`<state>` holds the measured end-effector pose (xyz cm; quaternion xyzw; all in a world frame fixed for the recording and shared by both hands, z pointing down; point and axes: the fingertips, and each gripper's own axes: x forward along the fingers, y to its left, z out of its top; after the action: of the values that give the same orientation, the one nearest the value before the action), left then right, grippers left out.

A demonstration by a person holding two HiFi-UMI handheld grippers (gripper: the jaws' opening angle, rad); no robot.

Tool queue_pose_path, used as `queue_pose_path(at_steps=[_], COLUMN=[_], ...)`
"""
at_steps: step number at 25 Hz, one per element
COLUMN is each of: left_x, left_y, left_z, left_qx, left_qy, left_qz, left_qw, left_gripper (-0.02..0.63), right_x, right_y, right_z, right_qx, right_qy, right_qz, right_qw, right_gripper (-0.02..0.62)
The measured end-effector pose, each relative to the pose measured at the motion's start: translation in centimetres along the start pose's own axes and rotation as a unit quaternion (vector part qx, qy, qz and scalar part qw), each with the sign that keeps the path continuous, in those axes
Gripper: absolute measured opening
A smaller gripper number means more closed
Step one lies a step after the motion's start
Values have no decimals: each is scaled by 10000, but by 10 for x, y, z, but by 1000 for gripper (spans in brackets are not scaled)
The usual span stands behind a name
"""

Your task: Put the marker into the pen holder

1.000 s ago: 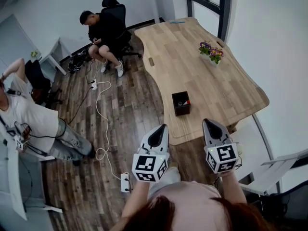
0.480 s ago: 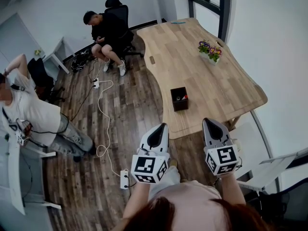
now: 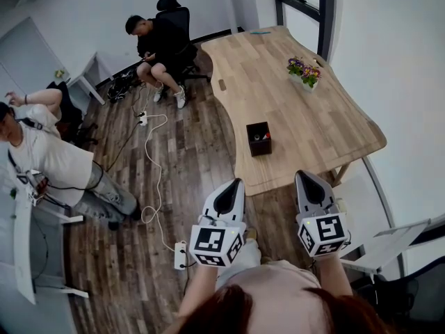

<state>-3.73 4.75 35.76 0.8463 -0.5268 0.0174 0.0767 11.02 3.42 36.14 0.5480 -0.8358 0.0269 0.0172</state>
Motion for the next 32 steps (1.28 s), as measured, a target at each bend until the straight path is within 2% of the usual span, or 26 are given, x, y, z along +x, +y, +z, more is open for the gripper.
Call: queue_pose_path(at_steps=[32], left_x=[-24], left_y=[-27], left_z=[-5], left_qx=[-87], left_qy=[-79], left_qz=[-206], left_qw=[9997], left_gripper=[0], right_x=[-40], right_y=[8], right_z=[3], right_qx=[-107], right_qy=[-84], right_qz=[-211], right_qw=[9997], right_gripper=[0])
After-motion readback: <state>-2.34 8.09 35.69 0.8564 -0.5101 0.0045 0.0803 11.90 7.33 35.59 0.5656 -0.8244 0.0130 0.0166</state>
